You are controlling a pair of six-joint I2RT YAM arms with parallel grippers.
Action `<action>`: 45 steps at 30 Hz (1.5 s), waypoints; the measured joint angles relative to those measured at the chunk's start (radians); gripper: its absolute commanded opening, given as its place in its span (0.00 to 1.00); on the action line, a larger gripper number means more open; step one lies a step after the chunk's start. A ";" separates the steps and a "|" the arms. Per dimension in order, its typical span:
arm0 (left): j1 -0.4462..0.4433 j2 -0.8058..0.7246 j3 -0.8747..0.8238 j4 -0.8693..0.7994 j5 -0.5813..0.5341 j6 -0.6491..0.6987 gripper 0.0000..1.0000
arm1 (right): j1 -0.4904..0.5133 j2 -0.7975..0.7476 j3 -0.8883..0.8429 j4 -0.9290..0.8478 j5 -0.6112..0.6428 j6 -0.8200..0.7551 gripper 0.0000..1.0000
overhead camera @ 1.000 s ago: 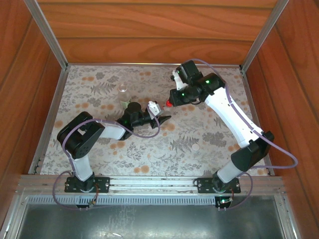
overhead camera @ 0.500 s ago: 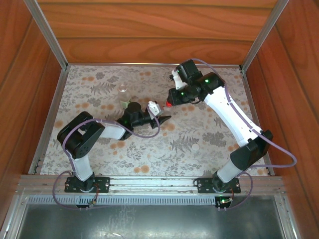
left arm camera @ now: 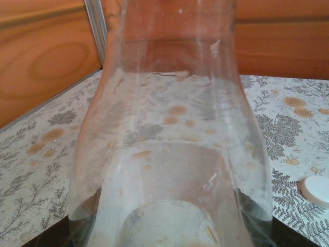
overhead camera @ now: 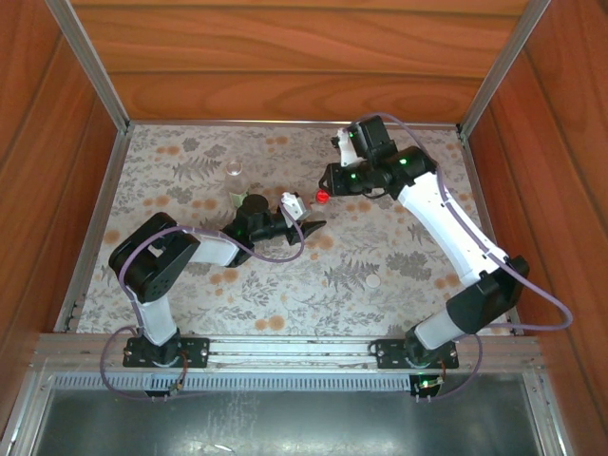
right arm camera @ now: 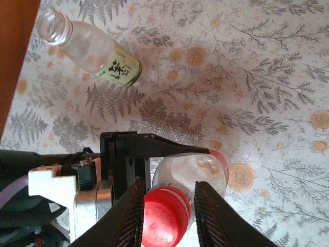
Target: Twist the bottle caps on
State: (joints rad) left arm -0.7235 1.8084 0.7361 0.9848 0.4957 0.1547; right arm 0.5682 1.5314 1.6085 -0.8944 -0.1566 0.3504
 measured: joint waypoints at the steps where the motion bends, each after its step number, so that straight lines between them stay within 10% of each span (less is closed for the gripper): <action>1: 0.002 0.000 0.000 0.000 0.000 -0.002 0.52 | -0.004 -0.001 -0.006 0.008 -0.008 0.005 0.28; 45: 0.028 0.023 0.029 -0.003 0.039 -0.113 0.52 | -0.050 -0.059 -0.075 0.064 -0.096 0.070 0.32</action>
State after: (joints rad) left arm -0.6956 1.8317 0.7647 0.9813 0.5343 0.0414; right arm 0.5186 1.4723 1.5333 -0.8303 -0.2523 0.4206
